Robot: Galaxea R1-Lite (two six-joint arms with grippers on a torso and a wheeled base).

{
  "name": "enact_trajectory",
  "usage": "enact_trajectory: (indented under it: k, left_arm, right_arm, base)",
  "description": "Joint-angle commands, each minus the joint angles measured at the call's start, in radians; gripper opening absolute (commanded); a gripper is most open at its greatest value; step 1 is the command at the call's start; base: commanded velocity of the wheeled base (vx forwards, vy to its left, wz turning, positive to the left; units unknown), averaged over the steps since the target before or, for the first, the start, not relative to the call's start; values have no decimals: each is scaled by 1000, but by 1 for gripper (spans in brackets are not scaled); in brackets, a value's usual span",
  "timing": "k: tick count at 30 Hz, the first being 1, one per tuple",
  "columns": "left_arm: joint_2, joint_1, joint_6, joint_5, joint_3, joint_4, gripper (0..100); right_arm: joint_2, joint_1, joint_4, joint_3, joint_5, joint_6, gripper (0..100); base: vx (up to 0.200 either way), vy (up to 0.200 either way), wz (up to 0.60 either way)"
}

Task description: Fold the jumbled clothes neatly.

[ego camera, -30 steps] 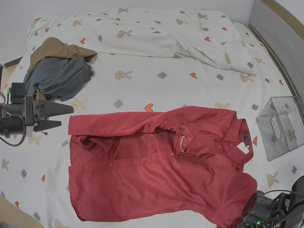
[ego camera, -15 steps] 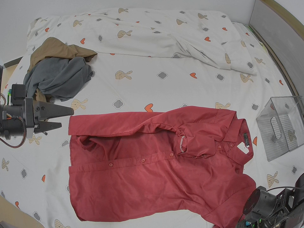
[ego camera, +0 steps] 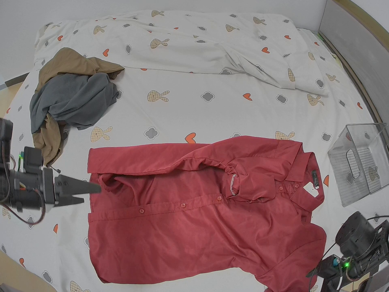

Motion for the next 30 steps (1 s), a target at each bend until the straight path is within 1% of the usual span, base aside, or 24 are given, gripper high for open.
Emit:
enact_trajectory:
  k: [1,3,5,7,8,9,10,11,13,15,17,19,20,22,23,24,26,27,28,30]
  left_arm:
    - [-74,1,8,11,226,9,100]
    - [-97,1,7,32,286,9,100]
    - [-105,1,4,97,344,6,100]
    - [-103,1,-1,151,377,6,100]
    - [-103,1,-7,203,415,0,100]
    - [-103,1,-9,224,433,-4,100]
    - [-103,1,-9,224,433,-4,100]
    - [-91,2,-10,263,469,-7,100]
    - [-82,9,-12,272,489,-20,100]
    - [-51,24,-6,273,528,-85,100]
    - [-17,24,-2,273,550,-158,100]
    - [-17,24,-2,273,550,-158,100]
    - [67,24,1,272,562,-281,100]
    - [147,24,7,270,562,-369,100]
    - [161,24,8,270,562,-381,100]
    - [234,27,30,273,562,-448,100]
    - [325,47,73,290,559,-528,100]
    - [325,47,73,290,559,-528,100]
    - [403,79,116,327,559,-599,100]
    - [458,95,139,341,558,-648,100]
  right_arm:
    - [-212,-155,-1,-26,10,4,100]
    - [-241,-165,-1,-24,27,9,100]
    - [-272,-170,-1,-24,55,15,100]
    - [-281,-176,-3,-27,67,17,100]
    - [-283,-193,-10,-30,75,17,100]
    - [-284,-201,-18,-30,79,17,100]
    - [-284,-201,-18,-30,79,17,100]
    - [-283,-222,-50,-23,88,17,100]
    - [-283,-237,-75,-19,99,17,100]
    - [-279,-248,-107,-16,128,18,100]
    - [-275,-248,-127,-16,139,18,100]
    - [-275,-248,-127,-16,139,18,100]
    - [-273,-245,-145,-16,139,24,100]
    - [-275,-248,-148,-16,142,29,100]
    - [-275,-248,-148,-16,142,29,100]
    - [-278,-250,-148,-18,142,30,100]
    - [-283,-254,-148,-16,142,33,100]
    - [-283,-254,-148,-16,142,33,100]
    - [-284,-268,-150,-16,142,38,100]
    - [-284,-284,-150,-16,142,38,100]
  base:
    - [0,0,0]
    - [0,0,0]
    - [0,0,0]
    - [0,0,0]
    - [0,0,0]
    - [0,0,0]
    - [0,0,0]
    - [0,0,0]
    - [0,0,0]
    - [0,0,0]
    - [0,0,0]
    - [0,0,0]
    - [0,0,0]
    - [0,0,0]
    - [0,0,0]
    - [0,0,0]
    - [0,0,0]
    - [0,0,0]
    - [0,0,0]
    - [0,0,0]
